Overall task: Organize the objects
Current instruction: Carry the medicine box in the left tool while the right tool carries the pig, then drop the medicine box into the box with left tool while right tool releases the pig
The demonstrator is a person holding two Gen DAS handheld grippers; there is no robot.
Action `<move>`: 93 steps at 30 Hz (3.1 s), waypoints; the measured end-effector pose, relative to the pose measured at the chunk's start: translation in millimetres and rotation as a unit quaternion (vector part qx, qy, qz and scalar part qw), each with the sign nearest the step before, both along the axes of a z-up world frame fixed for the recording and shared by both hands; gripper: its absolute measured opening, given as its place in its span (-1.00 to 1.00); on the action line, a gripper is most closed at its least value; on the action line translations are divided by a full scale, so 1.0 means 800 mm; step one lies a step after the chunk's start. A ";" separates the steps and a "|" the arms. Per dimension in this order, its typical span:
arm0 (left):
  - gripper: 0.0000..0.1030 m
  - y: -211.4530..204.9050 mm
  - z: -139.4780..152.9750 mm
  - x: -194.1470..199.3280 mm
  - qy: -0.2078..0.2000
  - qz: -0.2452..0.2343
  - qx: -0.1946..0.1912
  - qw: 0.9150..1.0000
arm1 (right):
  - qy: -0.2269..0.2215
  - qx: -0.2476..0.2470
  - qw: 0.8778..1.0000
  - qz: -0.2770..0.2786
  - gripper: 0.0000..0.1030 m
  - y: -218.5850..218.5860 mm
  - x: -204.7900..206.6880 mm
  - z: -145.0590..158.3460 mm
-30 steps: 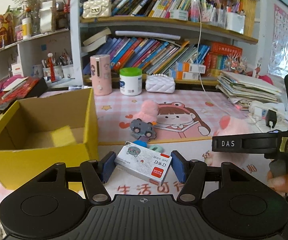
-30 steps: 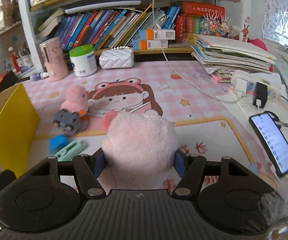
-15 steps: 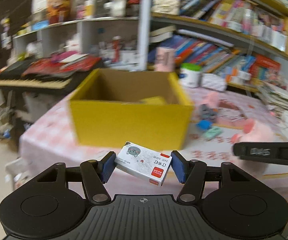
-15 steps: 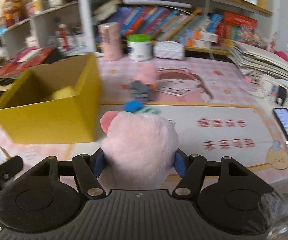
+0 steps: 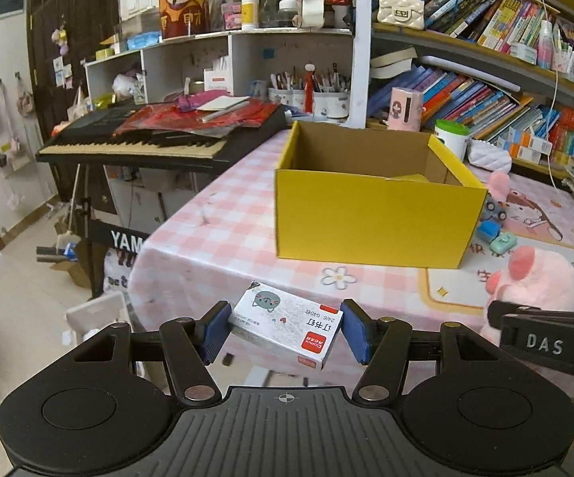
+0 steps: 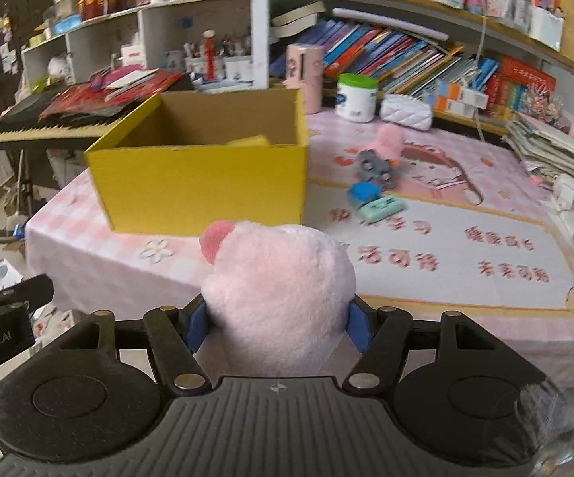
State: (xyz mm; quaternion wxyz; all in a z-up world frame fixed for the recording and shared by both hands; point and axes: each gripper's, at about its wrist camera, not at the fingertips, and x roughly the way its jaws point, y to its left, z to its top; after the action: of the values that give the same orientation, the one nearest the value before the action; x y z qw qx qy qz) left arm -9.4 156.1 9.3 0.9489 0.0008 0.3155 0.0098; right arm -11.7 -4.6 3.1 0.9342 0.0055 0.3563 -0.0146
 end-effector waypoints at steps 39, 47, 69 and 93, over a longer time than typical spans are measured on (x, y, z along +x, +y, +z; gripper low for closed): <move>0.15 0.000 0.083 0.092 -0.152 -0.031 0.033 0.987 | -0.185 -0.011 0.982 0.048 0.26 0.024 0.097 0.105; 0.15 -0.034 0.063 0.164 -0.132 -0.031 0.043 0.990 | -0.148 -0.023 0.987 0.054 0.26 -0.004 0.191 0.089; 0.15 -0.070 -0.019 0.267 0.027 -0.033 0.075 0.996 | -0.008 -0.058 0.985 0.160 0.26 0.003 0.337 0.023; 0.68 -0.069 0.000 0.242 -0.019 -0.038 0.045 0.998 | 0.009 -0.073 0.972 0.221 0.31 0.045 0.342 0.018</move>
State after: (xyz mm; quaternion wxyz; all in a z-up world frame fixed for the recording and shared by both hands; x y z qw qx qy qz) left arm 184.3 101.1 9.3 0.9534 0.0554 0.2963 -0.0126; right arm 262.0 31.1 17.5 0.9089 -0.1417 0.3550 0.1666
